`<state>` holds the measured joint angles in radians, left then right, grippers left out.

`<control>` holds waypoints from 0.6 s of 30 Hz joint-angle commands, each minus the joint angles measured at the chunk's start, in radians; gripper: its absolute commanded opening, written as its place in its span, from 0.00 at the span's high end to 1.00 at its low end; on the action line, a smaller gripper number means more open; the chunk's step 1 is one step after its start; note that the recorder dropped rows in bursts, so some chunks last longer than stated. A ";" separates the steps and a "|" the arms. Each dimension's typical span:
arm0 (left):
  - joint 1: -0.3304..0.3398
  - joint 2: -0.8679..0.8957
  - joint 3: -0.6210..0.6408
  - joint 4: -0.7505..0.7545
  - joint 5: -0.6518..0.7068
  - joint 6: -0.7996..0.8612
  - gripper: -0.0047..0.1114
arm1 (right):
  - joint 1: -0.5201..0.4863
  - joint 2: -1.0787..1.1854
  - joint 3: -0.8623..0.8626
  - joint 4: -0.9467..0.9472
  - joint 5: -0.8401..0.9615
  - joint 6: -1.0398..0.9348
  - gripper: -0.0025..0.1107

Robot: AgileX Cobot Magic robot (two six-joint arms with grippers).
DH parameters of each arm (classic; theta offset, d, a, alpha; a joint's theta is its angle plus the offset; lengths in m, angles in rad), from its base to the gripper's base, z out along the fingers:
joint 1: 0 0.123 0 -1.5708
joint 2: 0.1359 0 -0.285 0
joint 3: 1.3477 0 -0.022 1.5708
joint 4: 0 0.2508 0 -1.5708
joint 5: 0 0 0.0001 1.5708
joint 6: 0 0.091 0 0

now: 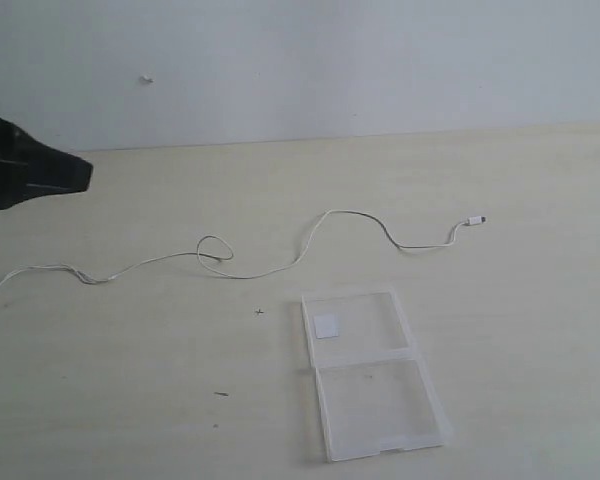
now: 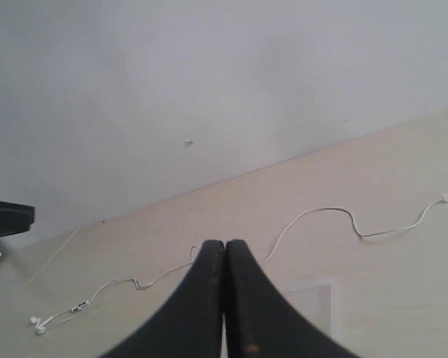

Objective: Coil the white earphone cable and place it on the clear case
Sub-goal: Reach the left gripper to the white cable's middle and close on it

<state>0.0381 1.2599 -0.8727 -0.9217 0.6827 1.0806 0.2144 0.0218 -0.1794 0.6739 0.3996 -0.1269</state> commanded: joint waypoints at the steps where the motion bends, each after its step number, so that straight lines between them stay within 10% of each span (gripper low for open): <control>1: -0.021 0.204 -0.090 -0.075 -0.001 0.120 0.49 | -0.004 0.003 0.003 0.001 -0.009 -0.003 0.98; 8: -0.142 0.415 -0.172 -0.147 -0.055 0.497 0.49 | -0.004 0.003 0.003 0.001 -0.009 -0.003 0.98; 18: -0.257 0.673 -0.280 -0.212 -0.348 0.566 0.39 | -0.004 0.003 0.003 0.001 -0.009 -0.003 0.98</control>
<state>-0.2141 1.9127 -1.1380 -1.1261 0.3889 1.6410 0.2144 0.0218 -0.1794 0.6739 0.3996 -0.1269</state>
